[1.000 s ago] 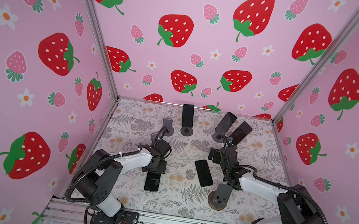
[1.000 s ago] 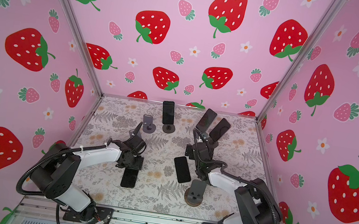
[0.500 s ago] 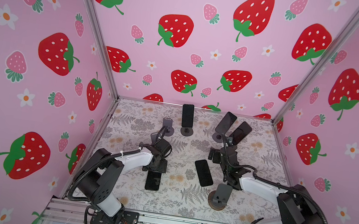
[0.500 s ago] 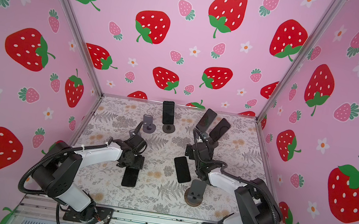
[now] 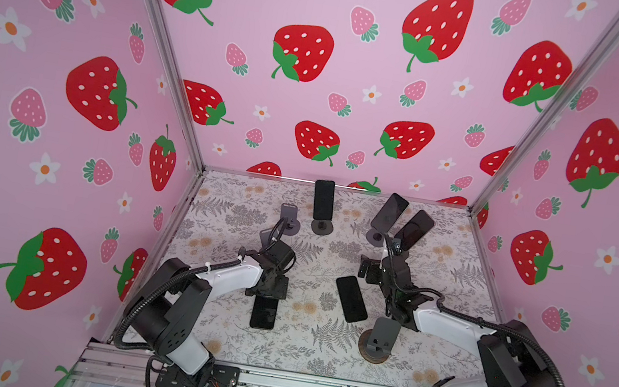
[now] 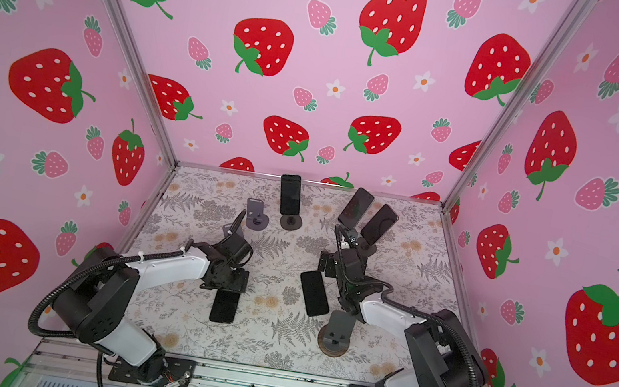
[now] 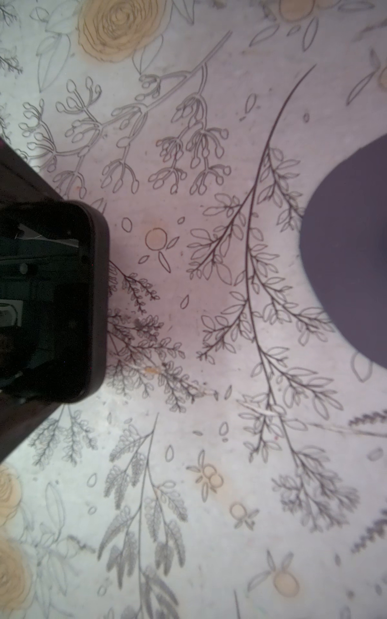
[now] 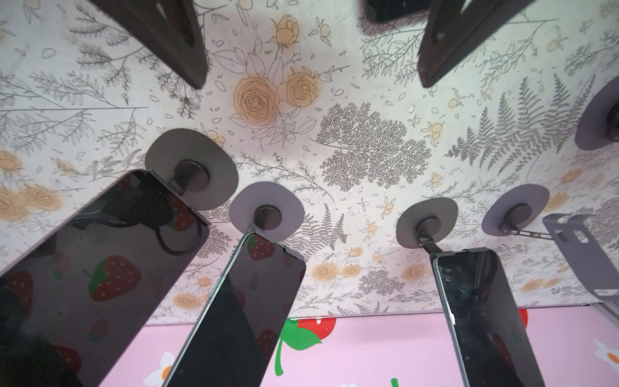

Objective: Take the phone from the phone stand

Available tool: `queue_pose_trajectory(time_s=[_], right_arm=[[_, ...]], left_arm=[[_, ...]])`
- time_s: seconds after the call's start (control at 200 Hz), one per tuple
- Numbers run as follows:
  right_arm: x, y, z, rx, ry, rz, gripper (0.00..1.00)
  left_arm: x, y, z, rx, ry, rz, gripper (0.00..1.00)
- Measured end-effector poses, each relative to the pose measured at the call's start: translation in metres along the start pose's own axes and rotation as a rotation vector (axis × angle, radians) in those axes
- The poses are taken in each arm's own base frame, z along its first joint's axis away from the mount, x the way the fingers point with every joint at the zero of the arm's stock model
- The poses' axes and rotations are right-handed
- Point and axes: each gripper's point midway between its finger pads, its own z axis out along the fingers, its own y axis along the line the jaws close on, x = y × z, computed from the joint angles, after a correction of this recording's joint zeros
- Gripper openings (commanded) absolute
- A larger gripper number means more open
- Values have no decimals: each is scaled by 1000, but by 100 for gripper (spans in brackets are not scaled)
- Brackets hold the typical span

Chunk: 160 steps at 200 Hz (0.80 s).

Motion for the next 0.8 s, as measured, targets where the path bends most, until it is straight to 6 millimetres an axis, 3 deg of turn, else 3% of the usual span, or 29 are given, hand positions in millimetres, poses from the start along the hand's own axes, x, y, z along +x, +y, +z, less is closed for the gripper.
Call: queue_pose_trajectory(time_s=[0.54, 0.67, 0.8], right_arm=[[-13, 5, -6, -35, -42, 1, 100], [-18, -2, -13, 2, -50, -13, 100], [-45, -11, -29, 40, -134, -11, 100]], left_arm=[[-1, -1, -4, 21, -15, 0, 79], [-8, -6, -21, 59, -58, -5, 80], [-29, -16, -49, 115, -146, -8, 84]])
